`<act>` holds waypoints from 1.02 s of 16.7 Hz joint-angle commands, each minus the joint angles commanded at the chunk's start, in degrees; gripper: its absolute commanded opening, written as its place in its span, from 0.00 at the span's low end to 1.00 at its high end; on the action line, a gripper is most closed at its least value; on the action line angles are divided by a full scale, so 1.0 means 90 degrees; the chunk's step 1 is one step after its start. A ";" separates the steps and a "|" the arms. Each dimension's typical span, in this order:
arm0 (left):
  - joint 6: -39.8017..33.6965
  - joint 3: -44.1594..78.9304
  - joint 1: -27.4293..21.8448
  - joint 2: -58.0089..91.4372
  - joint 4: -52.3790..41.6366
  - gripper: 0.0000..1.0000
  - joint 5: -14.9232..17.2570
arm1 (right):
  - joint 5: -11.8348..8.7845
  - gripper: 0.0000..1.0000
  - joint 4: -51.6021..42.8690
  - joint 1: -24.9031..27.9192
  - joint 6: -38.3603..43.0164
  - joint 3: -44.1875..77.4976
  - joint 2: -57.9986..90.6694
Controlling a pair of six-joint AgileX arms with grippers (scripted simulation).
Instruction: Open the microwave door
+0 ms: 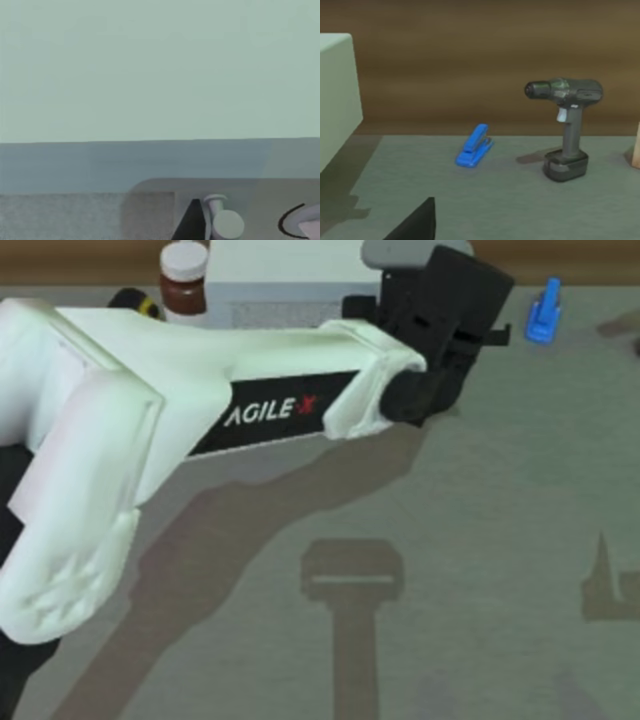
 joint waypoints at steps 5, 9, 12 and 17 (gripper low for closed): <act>-0.0067 -0.0025 -0.0382 -0.0058 -0.0208 0.00 0.0070 | 0.0000 1.00 0.0000 0.0000 0.0000 0.0000 0.0000; -0.0361 0.1122 -0.0307 0.0435 -0.1426 0.00 0.0368 | 0.0000 1.00 0.0000 0.0000 0.0000 0.0000 0.0000; -0.0679 0.2371 -0.0206 0.0923 -0.2960 0.00 0.0725 | 0.0000 1.00 0.0000 0.0000 0.0000 0.0000 0.0000; -0.1244 0.4528 0.0019 0.1650 -0.5807 0.00 0.1438 | 0.0000 1.00 0.0000 0.0000 0.0000 0.0000 0.0000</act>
